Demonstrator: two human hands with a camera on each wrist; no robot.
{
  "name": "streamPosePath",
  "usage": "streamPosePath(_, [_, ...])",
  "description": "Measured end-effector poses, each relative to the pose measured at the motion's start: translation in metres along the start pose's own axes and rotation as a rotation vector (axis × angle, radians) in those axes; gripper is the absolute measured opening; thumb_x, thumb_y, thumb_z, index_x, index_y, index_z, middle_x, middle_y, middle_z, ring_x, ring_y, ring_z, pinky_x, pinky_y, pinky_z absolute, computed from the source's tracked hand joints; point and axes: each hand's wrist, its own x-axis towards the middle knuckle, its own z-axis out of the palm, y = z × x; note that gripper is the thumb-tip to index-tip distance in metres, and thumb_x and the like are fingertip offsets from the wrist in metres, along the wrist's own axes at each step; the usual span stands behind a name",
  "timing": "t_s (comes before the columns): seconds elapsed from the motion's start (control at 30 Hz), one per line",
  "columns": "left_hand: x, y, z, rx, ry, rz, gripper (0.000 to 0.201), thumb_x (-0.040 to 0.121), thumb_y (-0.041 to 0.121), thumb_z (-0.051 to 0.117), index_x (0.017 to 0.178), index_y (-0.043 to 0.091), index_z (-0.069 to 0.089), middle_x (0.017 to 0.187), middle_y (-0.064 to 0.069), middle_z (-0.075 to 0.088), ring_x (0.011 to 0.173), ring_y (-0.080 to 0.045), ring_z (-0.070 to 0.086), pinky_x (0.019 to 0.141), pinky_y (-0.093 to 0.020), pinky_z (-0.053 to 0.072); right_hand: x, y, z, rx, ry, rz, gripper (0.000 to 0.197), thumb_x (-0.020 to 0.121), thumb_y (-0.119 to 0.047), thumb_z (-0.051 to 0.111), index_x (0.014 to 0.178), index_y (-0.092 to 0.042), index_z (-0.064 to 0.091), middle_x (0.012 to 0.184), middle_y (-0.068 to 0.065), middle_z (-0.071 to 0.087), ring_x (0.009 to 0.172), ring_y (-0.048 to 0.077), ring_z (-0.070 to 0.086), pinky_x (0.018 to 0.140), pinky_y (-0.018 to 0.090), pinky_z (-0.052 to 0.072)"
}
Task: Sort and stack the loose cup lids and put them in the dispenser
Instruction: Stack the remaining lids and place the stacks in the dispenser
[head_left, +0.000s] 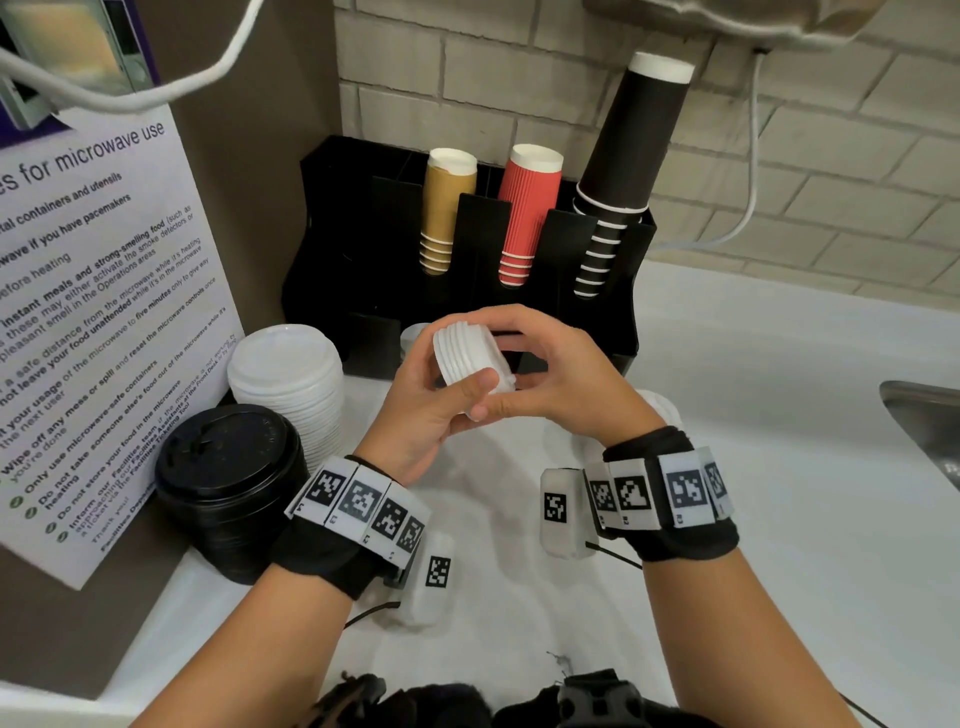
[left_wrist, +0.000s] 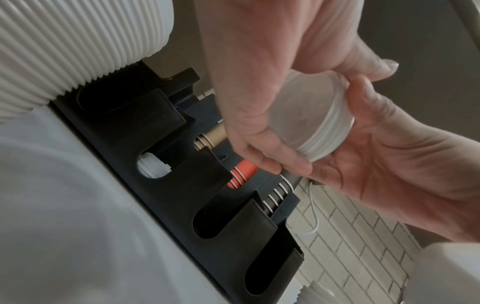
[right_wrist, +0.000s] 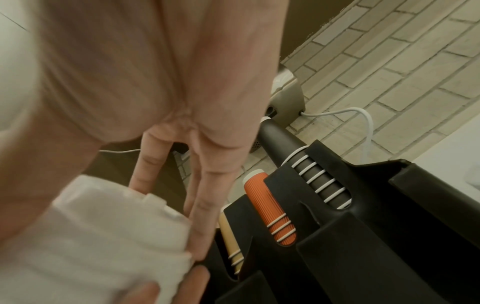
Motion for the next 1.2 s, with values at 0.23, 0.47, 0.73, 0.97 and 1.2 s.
streamPosePath(0.23, [0.002,-0.005,-0.003,-0.033,0.099,0.017,0.076,0.067,0.035,0.082,0.133,0.022,0.045,0.129,-0.015,0.059,0.106,-0.023,0.068,0.071,-0.035,0.058,0.014,0.002,0.005,-0.091,-0.016,-0.053,0.067,0.066,-0.016,0.087,0.126,-0.016,0.056,0.12,-0.005,0.062,0.115,0.006,0.057,0.088,0.022,0.053])
streamPosePath(0.47, [0.007,-0.003,-0.006,-0.1,0.163,0.102,0.067,0.065,0.034,0.075,0.125,0.027,0.045,0.123,-0.003,0.065,0.111,-0.017,0.066,0.075,-0.035,0.059,0.044,-0.003,0.01,-0.225,-0.124,-0.127,0.069,0.063,-0.019,0.089,0.124,-0.015,0.056,0.116,-0.001,0.063,0.109,0.01,0.06,0.088,0.029,0.054])
streamPosePath(0.73, [0.011,-0.003,-0.02,0.006,0.261,-0.128,0.098,0.05,0.043,0.079,0.137,0.027,0.036,0.124,0.002,0.056,0.115,-0.017,0.058,0.083,-0.034,0.058,0.09,0.006,-0.01,-0.275,-0.01,-0.155,0.066,0.062,-0.02,0.089,0.119,-0.013,0.057,0.115,-0.004,0.06,0.107,0.014,0.059,0.094,0.036,0.05])
streamPosePath(0.97, [0.01,-0.016,-0.033,0.148,0.361,-0.324,0.022,0.088,0.029,0.069,0.106,0.018,0.064,0.106,0.002,0.058,0.098,-0.021,0.062,0.081,-0.031,0.056,0.147,0.032,0.007,-0.594,-0.012,0.023,0.074,0.061,-0.024,0.086,0.127,-0.02,0.052,0.122,0.009,0.053,0.103,0.021,0.052,0.076,0.029,0.043])
streamPosePath(1.2, [0.009,-0.022,-0.034,0.166,0.364,-0.409,0.008,0.089,0.026,0.067,0.093,0.02,0.064,0.098,-0.001,0.057,0.084,-0.017,0.061,0.069,-0.027,0.053,0.177,0.042,0.044,-0.914,-0.291,0.114,0.067,0.058,-0.028,0.085,0.115,-0.008,0.055,0.091,0.005,0.054,0.082,0.022,0.058,0.059,0.029,0.041])
